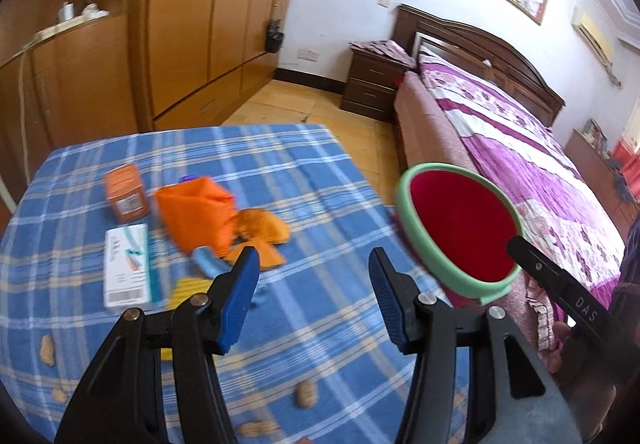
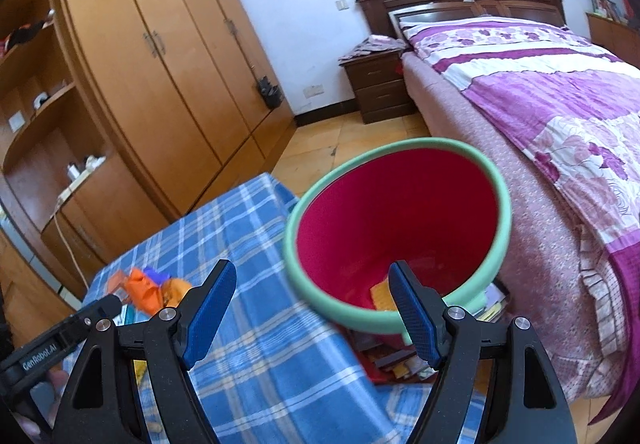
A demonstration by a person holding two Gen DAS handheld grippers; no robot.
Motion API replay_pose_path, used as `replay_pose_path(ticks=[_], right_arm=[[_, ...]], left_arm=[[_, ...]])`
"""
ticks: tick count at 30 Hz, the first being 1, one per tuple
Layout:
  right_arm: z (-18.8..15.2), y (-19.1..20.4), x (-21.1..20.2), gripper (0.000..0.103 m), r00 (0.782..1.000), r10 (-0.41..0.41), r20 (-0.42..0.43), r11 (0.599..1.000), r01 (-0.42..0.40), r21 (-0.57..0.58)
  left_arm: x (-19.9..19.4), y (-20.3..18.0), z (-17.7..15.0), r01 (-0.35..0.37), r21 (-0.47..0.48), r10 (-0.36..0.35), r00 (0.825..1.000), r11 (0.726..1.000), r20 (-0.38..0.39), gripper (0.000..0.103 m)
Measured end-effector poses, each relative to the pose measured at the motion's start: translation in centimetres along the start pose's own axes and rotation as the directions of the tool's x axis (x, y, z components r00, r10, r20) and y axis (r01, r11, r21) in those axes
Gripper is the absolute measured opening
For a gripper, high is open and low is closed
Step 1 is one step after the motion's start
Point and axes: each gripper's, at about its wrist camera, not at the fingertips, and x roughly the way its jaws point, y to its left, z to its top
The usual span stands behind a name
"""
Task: Collect trash
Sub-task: 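Move both grippers back from the bucket to the table, then grasp the yellow foam net with the left gripper while the right gripper grasps the light blue plastic piece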
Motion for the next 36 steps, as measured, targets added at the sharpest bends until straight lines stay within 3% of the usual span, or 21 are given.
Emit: replay_pose_path(ticks=[9,15,23,29,32,36], right_arm=[[-2.0,2.8,1.3,0.08,0.998,0.024,-0.061,0.999,-0.026,-0.047],[-3.1,3.8,2.3,0.08,0.993,0.039,-0.11,0.997,-0.047,-0.067],[-3.9,4.4,3.0,0.08,0.99,0.037,-0.14,0.996,-0.049,-0.08],[-4.2,4.3,3.3,0.08,0.987,0.036,-0.157,0.996,-0.048,-0.074],[-4.3,4.3,3.5,0.08,0.986,0.04,-0.163,0.996,-0.052,-0.072],[-4.4,4.4,3.6,0.08,0.984,0.044,-0.173,0.996,-0.057,-0.074]], left_arm=[[-0.8,5.5,-1.3,-0.127,-0.091,0.127,0.992,0.988,-0.011,0.058],[0.1,8.3,-2.4,-0.21,-0.115,0.206,0.978,0.971,-0.04,0.074],[2.9,9.0,-4.0,-0.2,-0.106,0.188,0.976,0.974,-0.112,0.08],[4.9,8.6,-4.7,-0.243,-0.052,0.232,0.96,0.969,-0.157,0.08],[5.7,8.8,-5.1,-0.234,-0.065,0.217,0.957,0.97,-0.193,0.08],[5.7,8.6,-5.1,-0.219,-0.076,0.202,0.962,0.973,-0.183,0.07]])
